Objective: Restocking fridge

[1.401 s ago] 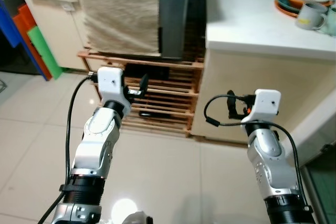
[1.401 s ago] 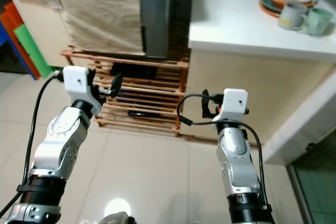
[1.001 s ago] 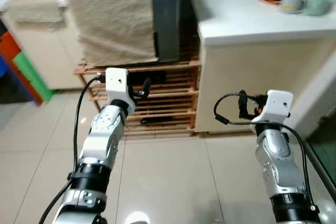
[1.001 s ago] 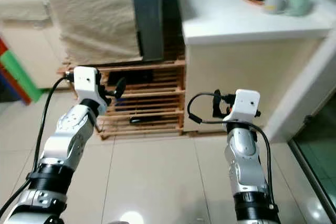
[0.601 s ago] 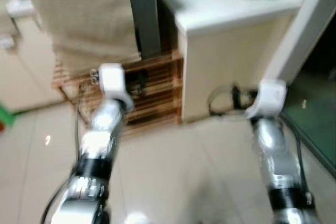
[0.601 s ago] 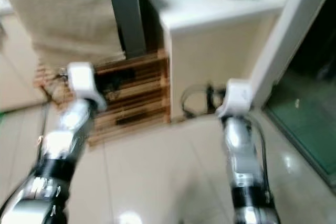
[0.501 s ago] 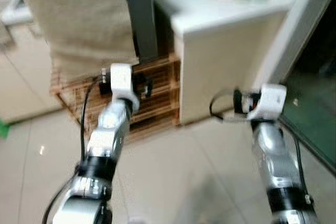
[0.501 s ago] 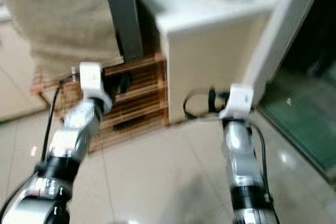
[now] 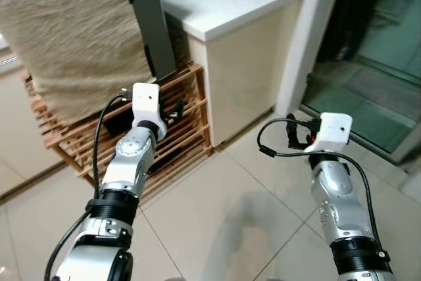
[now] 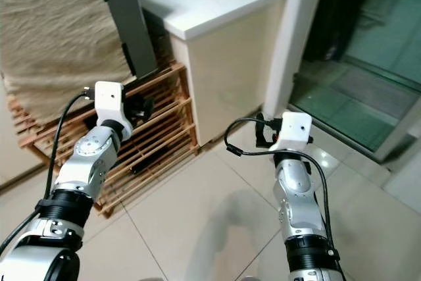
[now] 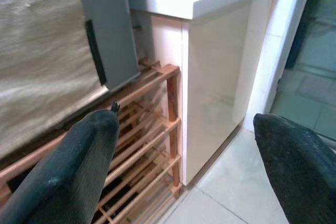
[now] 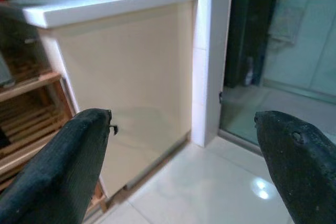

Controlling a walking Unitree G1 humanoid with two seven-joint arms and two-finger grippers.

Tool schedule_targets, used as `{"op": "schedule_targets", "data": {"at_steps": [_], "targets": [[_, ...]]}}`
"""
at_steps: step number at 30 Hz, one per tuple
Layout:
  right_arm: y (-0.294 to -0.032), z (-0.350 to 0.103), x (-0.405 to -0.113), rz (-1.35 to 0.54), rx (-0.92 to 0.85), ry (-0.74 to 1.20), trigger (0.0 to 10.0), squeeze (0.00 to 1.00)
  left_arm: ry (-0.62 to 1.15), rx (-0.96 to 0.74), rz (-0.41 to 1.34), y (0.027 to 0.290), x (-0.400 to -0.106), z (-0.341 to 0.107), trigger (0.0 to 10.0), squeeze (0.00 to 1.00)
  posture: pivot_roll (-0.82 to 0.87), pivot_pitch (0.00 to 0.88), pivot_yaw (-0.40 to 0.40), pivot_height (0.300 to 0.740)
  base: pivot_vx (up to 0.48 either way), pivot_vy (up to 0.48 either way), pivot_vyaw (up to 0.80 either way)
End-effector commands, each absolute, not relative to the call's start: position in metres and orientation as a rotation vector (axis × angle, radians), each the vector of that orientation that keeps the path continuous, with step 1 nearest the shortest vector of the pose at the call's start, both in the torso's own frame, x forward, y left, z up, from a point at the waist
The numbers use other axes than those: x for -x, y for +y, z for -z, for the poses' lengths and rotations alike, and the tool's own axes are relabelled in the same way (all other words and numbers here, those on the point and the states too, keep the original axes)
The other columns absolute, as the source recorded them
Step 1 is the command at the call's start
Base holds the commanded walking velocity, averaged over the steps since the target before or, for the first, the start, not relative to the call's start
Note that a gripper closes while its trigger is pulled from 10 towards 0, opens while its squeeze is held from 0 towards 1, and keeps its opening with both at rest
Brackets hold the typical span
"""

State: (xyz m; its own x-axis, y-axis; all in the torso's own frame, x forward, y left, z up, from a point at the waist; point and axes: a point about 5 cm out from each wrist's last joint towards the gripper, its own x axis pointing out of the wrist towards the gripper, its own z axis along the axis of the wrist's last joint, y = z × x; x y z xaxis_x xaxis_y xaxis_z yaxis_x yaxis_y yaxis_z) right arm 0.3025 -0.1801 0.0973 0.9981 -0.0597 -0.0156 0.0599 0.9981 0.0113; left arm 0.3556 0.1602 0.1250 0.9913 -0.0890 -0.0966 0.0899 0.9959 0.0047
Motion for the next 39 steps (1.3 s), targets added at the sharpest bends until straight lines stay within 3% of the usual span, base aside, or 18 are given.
{"op": "schedule_targets", "data": {"at_steps": [1,20,28,39], "targets": [[-0.171,-0.104,-0.304,0.02,-0.011,-0.013,10.0,0.0,0.117,-0.018,0.058,0.168,-0.355,-0.12,10.0,0.0,-0.07,0.0,0.083,0.74,0.0,0.48,-0.8],[-0.171,-0.098,-0.305,0.013,-0.006,0.007,10.0,0.0,0.046,0.008,0.12,0.158,-0.35,-0.126,10.0,0.0,-0.06,0.0,0.073,0.74,0.0,0.477,-0.8],[-0.178,-0.098,-0.306,0.039,-0.008,0.001,10.0,0.0,0.026,0.038,0.112,0.166,-0.35,-0.13,10.0,0.0,-0.05,0.0,0.07,0.74,0.0,0.469,-0.8],[-0.178,-0.096,-0.308,0.05,-0.039,0.006,10.0,0.0,0.002,0.086,0.184,0.161,-0.343,-0.134,10.0,0.0,-0.04,0.0,0.052,0.74,-0.204,0.378,-0.08]]}}
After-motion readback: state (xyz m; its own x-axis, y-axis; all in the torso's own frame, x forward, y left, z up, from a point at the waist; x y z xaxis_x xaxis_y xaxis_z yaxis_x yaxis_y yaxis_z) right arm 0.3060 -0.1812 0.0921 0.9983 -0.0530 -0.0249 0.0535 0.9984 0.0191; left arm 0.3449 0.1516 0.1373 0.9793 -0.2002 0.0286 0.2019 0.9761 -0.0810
